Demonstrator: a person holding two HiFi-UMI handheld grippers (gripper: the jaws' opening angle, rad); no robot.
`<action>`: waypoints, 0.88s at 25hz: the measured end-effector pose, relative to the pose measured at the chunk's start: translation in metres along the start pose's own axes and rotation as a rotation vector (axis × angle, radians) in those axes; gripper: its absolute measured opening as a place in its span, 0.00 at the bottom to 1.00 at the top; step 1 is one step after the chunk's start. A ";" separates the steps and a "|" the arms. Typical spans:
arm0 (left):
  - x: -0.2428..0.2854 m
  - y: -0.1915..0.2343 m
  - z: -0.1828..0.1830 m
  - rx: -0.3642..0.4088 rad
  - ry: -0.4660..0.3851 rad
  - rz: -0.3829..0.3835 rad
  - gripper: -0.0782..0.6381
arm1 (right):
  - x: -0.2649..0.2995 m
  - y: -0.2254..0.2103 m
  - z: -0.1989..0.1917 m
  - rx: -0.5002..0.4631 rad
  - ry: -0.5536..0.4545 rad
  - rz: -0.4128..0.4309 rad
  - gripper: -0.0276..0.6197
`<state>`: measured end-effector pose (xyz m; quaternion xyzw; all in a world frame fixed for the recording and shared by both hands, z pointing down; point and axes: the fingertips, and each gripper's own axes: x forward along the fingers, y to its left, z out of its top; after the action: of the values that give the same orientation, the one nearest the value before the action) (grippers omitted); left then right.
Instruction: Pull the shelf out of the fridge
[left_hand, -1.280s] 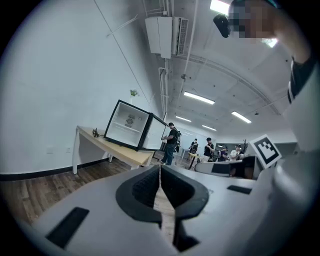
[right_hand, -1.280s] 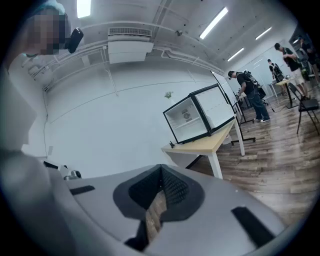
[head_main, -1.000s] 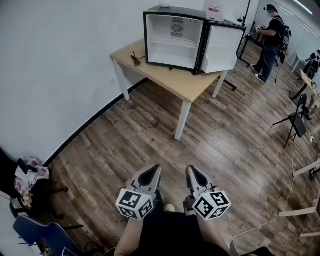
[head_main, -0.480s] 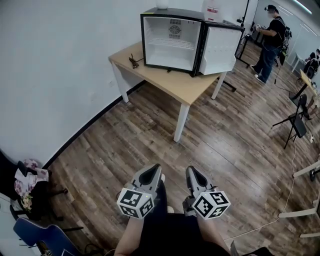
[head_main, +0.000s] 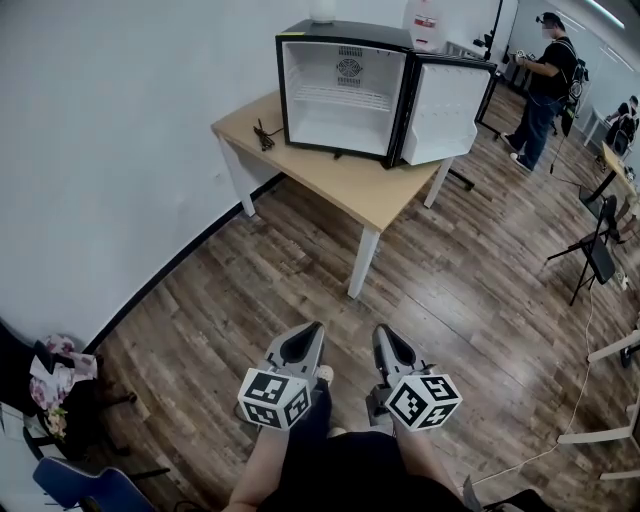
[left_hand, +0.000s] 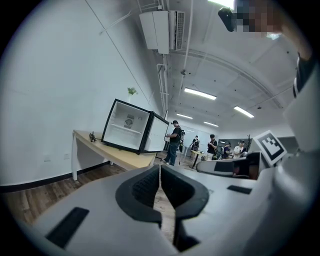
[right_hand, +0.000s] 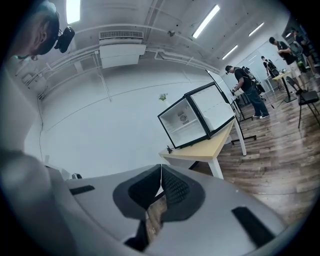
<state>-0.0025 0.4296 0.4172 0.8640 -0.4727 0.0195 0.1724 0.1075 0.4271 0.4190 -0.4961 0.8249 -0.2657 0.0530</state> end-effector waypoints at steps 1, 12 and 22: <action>0.006 0.004 0.004 0.002 0.000 -0.004 0.12 | 0.007 -0.001 0.004 -0.002 0.000 0.000 0.03; 0.071 0.048 0.044 0.016 -0.003 -0.054 0.12 | 0.079 -0.019 0.038 0.010 -0.015 -0.031 0.03; 0.108 0.093 0.065 0.026 -0.009 -0.066 0.12 | 0.136 -0.026 0.049 0.017 -0.018 -0.042 0.03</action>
<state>-0.0278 0.2757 0.4034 0.8813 -0.4444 0.0162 0.1597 0.0771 0.2834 0.4142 -0.5153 0.8114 -0.2693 0.0589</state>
